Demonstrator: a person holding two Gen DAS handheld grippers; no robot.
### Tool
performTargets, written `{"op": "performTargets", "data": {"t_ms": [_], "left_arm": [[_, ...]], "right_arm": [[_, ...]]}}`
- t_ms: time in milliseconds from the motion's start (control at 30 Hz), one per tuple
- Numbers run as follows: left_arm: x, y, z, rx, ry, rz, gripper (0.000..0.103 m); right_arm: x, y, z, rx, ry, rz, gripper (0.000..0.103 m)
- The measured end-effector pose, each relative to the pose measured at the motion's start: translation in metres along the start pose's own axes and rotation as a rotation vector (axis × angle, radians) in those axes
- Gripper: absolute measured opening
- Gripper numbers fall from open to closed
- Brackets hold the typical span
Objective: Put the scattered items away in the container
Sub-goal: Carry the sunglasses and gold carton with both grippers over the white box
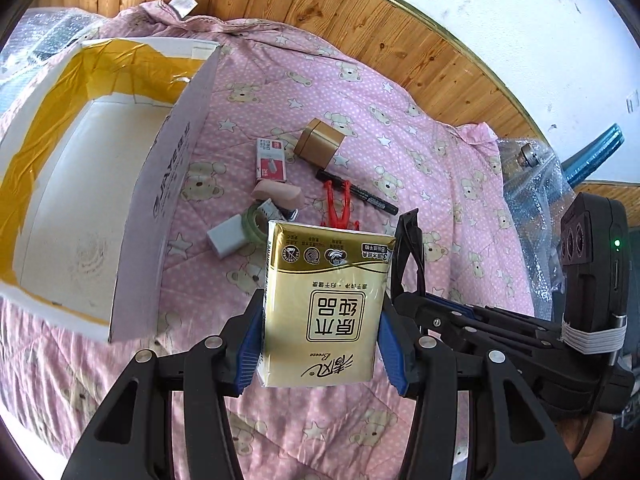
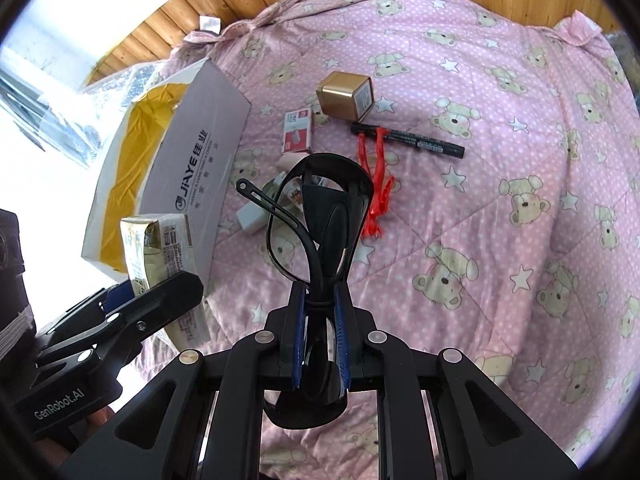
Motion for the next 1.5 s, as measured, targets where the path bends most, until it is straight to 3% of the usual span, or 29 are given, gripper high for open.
{"op": "performTargets", "data": {"t_ms": [733, 967, 1233, 1500], "left_arm": [[-0.019, 0.044, 0.01, 0.174, 0.022, 0.021, 0.053], [-0.013, 0.033, 0.01, 0.132, 0.003, -0.006, 0.053], [0.018, 0.033, 0.007, 0.057, -0.043, 0.026, 0.052], [0.032, 0.035, -0.027, 0.009, 0.029, 0.03, 0.053]], "right_arm": [[-0.016, -0.001, 0.009, 0.167, -0.025, -0.008, 0.015], [-0.015, 0.0, 0.007, 0.136, -0.027, 0.002, 0.015], [0.007, 0.009, -0.011, 0.065, -0.028, 0.034, 0.015], [0.03, 0.0, -0.054, 0.029, 0.049, 0.014, 0.015]]}}
Point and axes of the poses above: each gripper's, at about its wrist camera, not at the fingertips, and y roughly against the way its jaws point, z to its right, x to its top, the point moved 1 cm from there along -y, roughly the way its jaws point, and after that the axes turned 14 degrees about x, right-handed, at the moved point
